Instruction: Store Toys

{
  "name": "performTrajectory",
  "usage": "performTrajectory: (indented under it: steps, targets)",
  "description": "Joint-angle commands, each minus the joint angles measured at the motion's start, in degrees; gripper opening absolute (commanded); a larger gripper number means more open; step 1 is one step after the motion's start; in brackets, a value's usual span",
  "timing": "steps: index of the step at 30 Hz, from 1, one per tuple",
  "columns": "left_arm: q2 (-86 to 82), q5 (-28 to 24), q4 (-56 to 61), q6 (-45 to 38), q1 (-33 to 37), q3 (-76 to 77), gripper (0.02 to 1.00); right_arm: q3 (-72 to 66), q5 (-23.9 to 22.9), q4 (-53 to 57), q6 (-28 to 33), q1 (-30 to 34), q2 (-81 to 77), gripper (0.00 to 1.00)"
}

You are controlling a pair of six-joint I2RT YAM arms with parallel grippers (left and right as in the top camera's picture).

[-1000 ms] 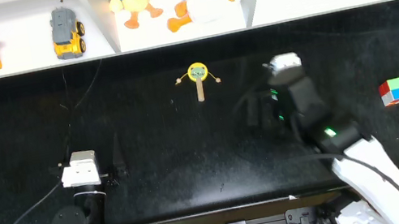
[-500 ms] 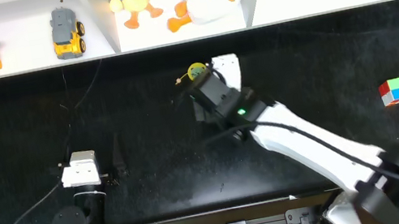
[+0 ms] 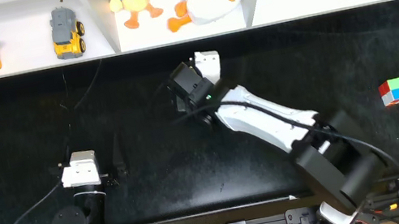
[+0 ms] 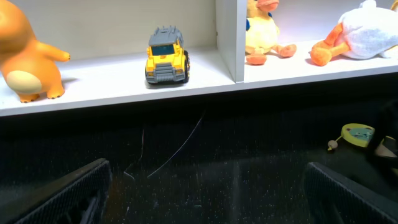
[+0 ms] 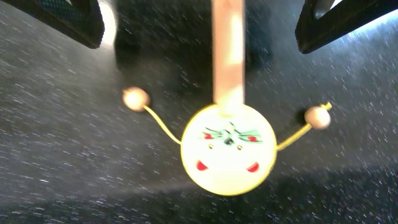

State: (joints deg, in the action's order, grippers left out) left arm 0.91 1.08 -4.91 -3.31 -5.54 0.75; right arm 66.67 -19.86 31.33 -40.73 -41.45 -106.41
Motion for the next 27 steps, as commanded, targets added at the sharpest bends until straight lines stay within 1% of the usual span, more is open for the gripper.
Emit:
performTrajectory:
  steps: [1,5,7,9,14,16,17,19,23,24,26,27]
  targets:
    - [-0.7,0.5,0.2,0.6,-0.2,-0.3,0.996,4.3,0.3,-0.2,0.6,-0.5,-3.1,0.998]
    - [-0.7,0.5,0.2,0.6,-0.2,-0.3,0.998,5.9,2.0,0.3,2.2,-0.5,-5.3,0.998]
    - [-0.7,0.5,0.2,0.6,-0.2,-0.3,0.998,5.9,2.4,0.7,2.2,-0.5,-5.8,0.936]
    - [-0.7,0.5,0.2,0.6,-0.2,-0.3,0.998,5.9,2.5,1.7,2.1,-0.5,-6.0,0.908]
    - [-0.7,0.5,0.2,0.6,-0.2,-0.3,0.996,5.9,2.5,3.5,2.1,-0.5,-6.0,0.614]
    - [-0.7,0.5,0.2,0.6,-0.2,-0.3,0.996,5.9,2.4,3.9,2.1,-0.5,-6.0,0.527]
    - [-0.7,0.5,0.2,0.6,-0.2,-0.3,0.998,5.9,2.5,4.0,2.1,-0.5,-6.0,0.505]
    - [-0.7,0.5,0.2,0.6,-0.2,-0.3,0.998,5.9,2.5,4.2,2.1,-0.5,-6.0,0.424]
    - [-0.7,0.5,0.2,0.6,-0.2,-0.3,0.998,5.9,2.7,4.3,2.2,-0.5,-5.7,0.321]
    - [-0.7,0.5,0.2,0.6,-0.2,-0.3,0.998,5.8,2.5,4.4,2.2,-0.5,-5.3,0.314]
    - [-0.7,0.5,0.2,0.6,-0.2,-0.3,0.998,5.5,2.4,4.5,2.8,-0.4,-4.4,0.259]
    - [-0.7,0.5,0.2,0.6,-0.2,-0.3,0.998,5.3,2.4,4.6,3.6,-0.3,-3.9,0.259]
